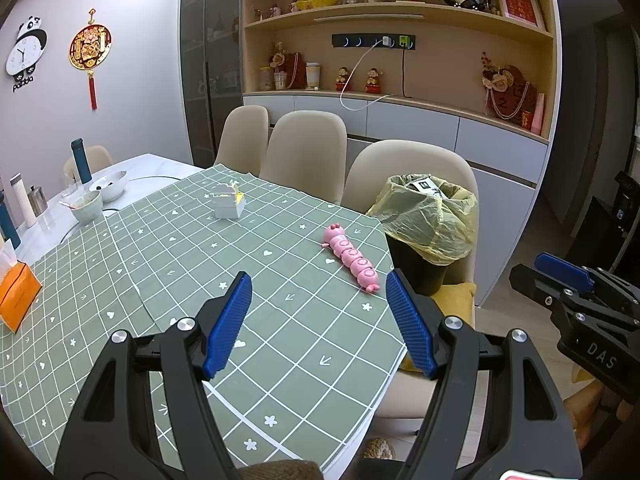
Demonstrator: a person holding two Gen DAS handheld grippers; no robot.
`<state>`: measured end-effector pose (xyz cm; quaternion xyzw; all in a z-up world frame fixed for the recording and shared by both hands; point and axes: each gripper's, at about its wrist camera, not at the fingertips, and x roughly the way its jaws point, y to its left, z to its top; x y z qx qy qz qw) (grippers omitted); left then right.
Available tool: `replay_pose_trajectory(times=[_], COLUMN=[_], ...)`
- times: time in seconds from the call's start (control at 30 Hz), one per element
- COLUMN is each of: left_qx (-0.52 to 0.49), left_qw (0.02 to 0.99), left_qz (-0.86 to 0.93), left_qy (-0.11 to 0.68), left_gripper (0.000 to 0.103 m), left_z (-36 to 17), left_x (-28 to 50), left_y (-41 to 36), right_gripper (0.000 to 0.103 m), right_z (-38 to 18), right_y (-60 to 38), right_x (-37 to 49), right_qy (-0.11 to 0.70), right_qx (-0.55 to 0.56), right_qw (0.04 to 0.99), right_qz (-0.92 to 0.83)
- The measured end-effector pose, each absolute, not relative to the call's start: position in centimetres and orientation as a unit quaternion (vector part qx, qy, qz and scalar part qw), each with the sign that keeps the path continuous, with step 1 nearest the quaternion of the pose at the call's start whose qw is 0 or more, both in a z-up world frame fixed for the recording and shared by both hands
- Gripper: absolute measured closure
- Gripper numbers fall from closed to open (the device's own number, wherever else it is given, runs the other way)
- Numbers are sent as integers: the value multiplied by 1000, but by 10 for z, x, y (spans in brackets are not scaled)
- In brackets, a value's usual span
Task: Collect trash
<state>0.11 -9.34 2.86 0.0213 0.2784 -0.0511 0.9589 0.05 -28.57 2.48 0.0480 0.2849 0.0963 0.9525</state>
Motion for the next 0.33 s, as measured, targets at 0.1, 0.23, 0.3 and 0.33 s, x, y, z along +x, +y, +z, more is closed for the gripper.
replay_pose_trajectory(times=[0.1, 0.23, 0.3, 0.33], left_qx=[17, 7, -1, -8], left_qw=[958, 952, 950, 946], left_qz=[-50, -32, -6, 20], left_qy=[283, 303, 313, 323], left_gripper=[37, 37, 37, 37], left_z=[28, 22, 15, 7], left_x=[2, 11, 19, 26], left_y=[-92, -80, -58, -39], right_gripper=[59, 59, 51, 49], right_z=[23, 20, 16, 11], right_y=[-284, -275, -262, -246], right_x=[1, 14, 29, 45], right_qy=[287, 293, 303, 313], right_qx=[46, 32, 17, 2], right_qw=[952, 950, 946, 940], right_qz=[95, 98, 111, 135])
